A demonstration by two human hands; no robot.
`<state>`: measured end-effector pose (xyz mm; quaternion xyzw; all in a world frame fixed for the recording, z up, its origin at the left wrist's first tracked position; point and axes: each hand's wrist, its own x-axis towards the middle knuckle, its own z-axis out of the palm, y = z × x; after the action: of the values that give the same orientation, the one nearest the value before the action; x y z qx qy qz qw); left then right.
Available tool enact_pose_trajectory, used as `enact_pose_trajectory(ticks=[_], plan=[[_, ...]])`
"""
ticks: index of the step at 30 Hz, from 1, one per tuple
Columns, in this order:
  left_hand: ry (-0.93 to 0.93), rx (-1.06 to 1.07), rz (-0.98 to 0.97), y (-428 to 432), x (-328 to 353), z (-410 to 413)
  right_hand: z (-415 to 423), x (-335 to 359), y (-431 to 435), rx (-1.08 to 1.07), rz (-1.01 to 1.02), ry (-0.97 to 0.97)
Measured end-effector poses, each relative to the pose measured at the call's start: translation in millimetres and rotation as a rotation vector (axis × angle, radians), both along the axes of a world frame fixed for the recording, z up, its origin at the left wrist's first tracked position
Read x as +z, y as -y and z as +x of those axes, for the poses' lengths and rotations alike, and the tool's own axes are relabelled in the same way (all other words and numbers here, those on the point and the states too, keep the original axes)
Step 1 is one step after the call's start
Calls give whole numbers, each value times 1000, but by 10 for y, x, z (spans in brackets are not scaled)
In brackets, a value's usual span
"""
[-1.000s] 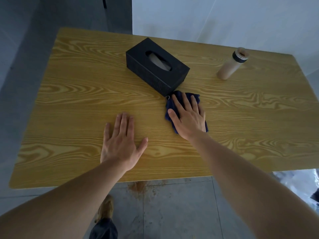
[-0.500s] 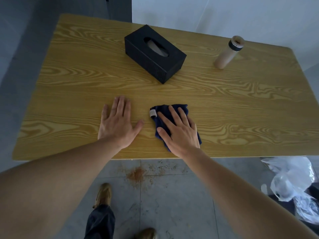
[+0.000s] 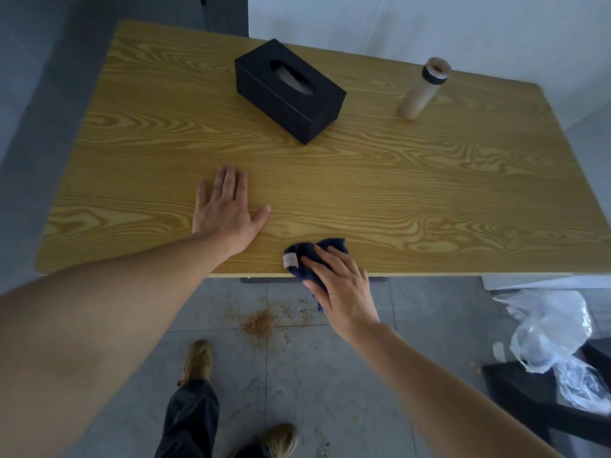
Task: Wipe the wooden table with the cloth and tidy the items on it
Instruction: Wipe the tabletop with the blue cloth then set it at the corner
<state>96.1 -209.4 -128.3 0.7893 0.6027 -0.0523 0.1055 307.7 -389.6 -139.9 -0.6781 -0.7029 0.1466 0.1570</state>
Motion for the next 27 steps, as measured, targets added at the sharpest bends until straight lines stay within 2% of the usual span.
enact_pose_trajectory(ticks=[6, 9, 14, 19, 27], plan=[[114, -22, -12, 241, 70, 368, 114, 166, 297, 40, -89, -102], [96, -10, -36, 294, 11, 526, 260, 273, 335, 16, -155, -150], [59, -13, -26, 296, -48, 541, 548, 542, 80, -65, 12, -235], [51, -13, -37, 288, -24, 551, 874, 631, -733, -166, 100, -117], [28, -24, -29, 270, -58, 557, 1238, 392, -2087, -275, 16, 104]])
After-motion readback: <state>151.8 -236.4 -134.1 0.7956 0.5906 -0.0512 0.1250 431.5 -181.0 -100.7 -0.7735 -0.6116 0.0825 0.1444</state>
